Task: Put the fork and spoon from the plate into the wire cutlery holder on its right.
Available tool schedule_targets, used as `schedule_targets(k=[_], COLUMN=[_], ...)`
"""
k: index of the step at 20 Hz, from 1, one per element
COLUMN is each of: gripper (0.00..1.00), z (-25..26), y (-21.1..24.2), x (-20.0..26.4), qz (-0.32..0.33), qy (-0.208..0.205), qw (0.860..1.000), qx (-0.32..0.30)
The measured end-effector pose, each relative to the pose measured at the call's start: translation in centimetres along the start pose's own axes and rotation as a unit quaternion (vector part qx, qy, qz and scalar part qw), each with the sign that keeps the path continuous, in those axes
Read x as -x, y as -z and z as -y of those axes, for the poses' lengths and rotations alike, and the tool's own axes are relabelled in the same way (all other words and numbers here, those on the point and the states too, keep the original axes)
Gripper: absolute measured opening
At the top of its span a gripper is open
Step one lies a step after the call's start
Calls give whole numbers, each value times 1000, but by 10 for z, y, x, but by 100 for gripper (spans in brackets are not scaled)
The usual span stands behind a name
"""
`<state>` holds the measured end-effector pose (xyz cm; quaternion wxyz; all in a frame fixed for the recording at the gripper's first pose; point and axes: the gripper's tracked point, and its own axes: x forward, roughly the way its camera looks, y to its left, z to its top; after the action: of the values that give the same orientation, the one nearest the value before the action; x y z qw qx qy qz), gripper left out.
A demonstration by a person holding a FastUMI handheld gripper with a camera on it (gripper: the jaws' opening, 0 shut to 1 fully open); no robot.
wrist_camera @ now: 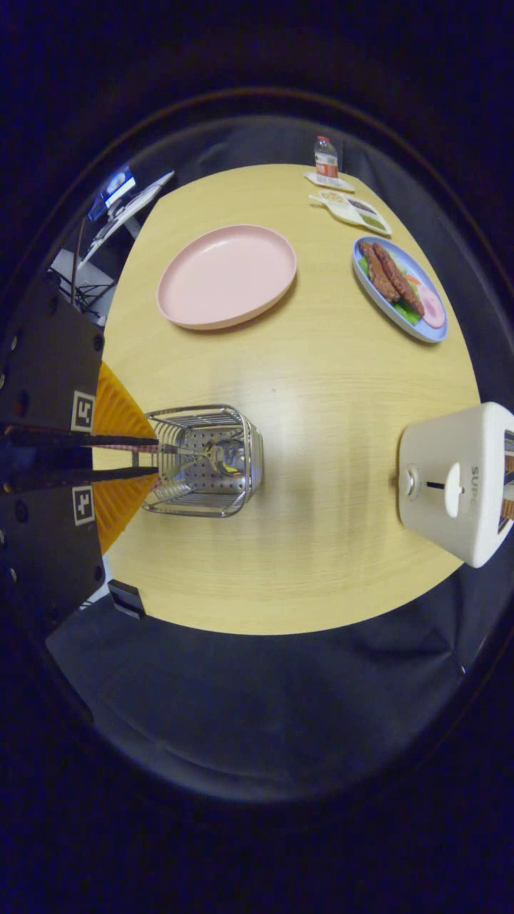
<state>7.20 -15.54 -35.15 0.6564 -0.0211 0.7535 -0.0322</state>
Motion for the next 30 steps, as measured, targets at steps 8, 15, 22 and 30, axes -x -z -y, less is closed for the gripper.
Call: schedule_targets(k=[8, 15, 22, 30], gripper=[22, 24, 39, 75], z=[-24, -66, -114, -147], y=[8, -1, 19, 59], x=[37, 108, 218, 320], qz=[98, 280, 507, 637], qy=[-10, -6, 15, -51], qw=[995, 960, 861, 769], qx=[4, 3, 37, 3])
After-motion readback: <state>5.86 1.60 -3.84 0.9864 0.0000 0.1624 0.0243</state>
